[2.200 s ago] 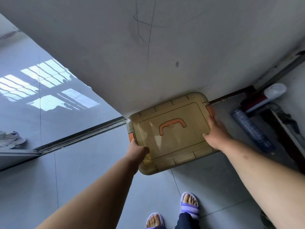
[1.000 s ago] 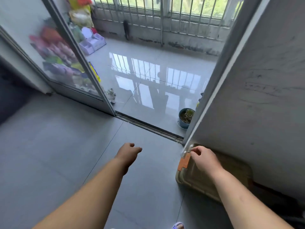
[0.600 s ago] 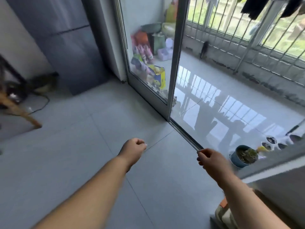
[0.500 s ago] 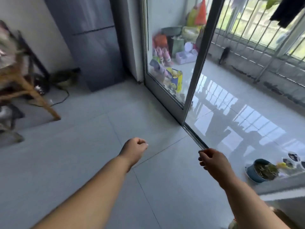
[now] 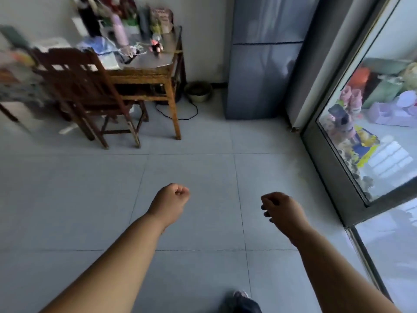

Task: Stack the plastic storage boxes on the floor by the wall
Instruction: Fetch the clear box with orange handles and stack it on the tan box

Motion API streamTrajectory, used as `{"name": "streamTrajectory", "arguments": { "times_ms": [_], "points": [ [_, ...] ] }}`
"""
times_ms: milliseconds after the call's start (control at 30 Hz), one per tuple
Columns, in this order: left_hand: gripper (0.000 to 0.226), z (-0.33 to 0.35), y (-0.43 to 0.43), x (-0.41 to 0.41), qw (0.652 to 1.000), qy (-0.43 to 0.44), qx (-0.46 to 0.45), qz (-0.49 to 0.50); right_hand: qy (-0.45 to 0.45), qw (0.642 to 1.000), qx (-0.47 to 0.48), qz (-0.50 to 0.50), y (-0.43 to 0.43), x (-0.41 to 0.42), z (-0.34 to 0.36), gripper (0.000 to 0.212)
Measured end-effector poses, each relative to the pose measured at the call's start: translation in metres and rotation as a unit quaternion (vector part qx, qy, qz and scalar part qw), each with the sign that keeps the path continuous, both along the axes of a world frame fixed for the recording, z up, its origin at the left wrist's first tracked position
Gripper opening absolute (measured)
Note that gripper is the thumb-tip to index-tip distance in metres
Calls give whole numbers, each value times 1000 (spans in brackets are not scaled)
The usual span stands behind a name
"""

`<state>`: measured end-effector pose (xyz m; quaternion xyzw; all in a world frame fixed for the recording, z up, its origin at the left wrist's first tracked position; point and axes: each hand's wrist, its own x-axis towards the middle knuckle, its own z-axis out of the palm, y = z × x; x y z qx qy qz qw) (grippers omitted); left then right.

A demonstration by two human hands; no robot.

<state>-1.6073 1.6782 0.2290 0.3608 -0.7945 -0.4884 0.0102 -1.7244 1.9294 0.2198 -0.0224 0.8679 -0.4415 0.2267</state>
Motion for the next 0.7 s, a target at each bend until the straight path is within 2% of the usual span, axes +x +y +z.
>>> {"name": "streamTrajectory", "arguments": {
  "times_ms": [200, 333, 700],
  "points": [
    [8, -4, -117, 4, 992, -12, -11, 129, 17, 988, 27, 148, -154, -56, -1, 21],
    [17, 3, -193, -7, 978, -14, -15, 207, 29, 973, 38, 226, -255, -97, 4, 27],
    [25, 26, -393, -14, 935, -25, -19, 352, 34, 927, 35, 373, -531, -143, 20, 22]
  ]
}}
